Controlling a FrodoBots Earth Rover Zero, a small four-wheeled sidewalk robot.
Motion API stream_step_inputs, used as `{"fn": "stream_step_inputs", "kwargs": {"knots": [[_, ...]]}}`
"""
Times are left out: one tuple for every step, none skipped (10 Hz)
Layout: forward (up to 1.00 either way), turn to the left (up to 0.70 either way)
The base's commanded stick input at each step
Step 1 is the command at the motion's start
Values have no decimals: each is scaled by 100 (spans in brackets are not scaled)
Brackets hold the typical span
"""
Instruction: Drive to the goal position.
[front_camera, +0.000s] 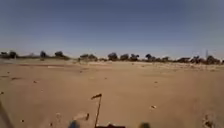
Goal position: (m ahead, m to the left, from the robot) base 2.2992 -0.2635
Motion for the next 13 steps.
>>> {"fn": "stream_step_inputs", "kwargs": {"knots": [[70,0],[70,0],[70,0],[70,0],[70,0],[70,0],[70,0],[70,0],[70,0],[70,-35],[70,-35],[70,-35],[70,-35]]}}
